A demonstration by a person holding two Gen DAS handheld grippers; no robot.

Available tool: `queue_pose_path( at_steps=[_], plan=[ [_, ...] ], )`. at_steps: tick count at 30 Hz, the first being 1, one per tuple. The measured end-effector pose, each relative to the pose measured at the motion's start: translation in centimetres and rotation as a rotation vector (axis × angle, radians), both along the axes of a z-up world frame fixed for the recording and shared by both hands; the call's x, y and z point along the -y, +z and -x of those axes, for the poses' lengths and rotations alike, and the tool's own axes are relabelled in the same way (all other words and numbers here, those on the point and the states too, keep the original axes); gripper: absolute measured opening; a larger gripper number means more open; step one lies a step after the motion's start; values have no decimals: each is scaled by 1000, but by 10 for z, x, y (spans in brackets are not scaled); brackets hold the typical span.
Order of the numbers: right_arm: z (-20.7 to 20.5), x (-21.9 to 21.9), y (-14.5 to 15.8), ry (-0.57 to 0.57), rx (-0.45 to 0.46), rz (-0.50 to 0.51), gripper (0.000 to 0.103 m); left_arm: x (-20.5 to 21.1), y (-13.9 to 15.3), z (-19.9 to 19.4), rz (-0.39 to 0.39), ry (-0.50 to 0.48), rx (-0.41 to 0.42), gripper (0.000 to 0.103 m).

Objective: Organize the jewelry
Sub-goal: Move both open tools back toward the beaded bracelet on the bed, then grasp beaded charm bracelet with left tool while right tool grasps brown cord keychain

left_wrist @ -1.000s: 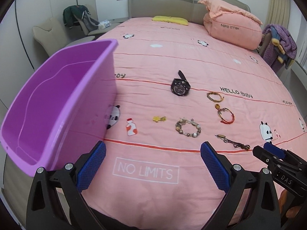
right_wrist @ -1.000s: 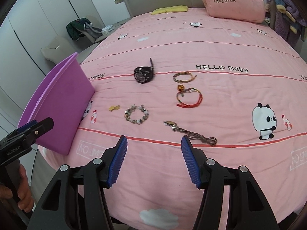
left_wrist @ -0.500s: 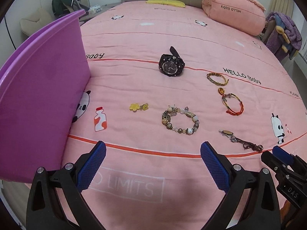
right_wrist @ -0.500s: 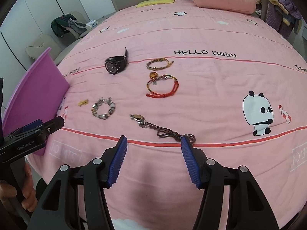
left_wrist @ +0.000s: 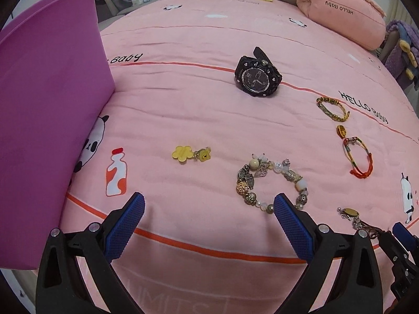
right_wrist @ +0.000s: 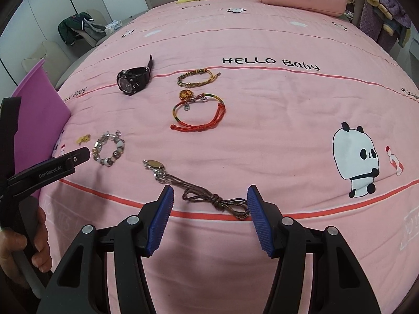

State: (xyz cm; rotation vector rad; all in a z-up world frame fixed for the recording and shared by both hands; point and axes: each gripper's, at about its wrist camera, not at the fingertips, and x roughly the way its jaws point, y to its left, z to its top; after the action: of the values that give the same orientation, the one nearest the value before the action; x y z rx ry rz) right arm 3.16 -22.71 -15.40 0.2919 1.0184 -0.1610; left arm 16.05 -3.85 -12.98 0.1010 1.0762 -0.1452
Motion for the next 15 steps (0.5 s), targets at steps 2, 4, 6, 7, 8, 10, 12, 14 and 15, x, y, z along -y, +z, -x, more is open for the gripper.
queue_pose_path(
  at_steps=[2, 4, 6, 7, 8, 10, 12, 14, 15],
  plan=[
    [-2, 1, -4, 0, -6, 5, 56, 2, -5, -3, -12, 0, -4, 97],
    [-3, 1, -6, 2, -7, 7, 56, 3, -10, -6, -31, -1, -7, 97],
    [-4, 1, -8, 3, -10, 11, 56, 3, -13, -8, -40, 0, -10, 96],
    [-5, 1, -10, 4, -13, 12, 56, 3, -14, -8, -41, 0, -11, 96],
    [-5, 1, -11, 5, -17, 13, 56, 4, -15, -9, -35, 0, -11, 96],
    [-8, 1, -16, 9, -40, 16, 56, 5, -17, -10, -24, 4, -18, 96],
    [-10, 0, -19, 13, -53, 22, 56, 7, -21, -10, -24, 11, -23, 95],
    [-10, -1, -21, 18, -56, 28, 56, 8, -23, -12, -28, 16, -28, 95],
    [-11, -1, -22, 20, -58, 31, 56, 9, -24, -13, -28, 17, -27, 94]
  ],
)
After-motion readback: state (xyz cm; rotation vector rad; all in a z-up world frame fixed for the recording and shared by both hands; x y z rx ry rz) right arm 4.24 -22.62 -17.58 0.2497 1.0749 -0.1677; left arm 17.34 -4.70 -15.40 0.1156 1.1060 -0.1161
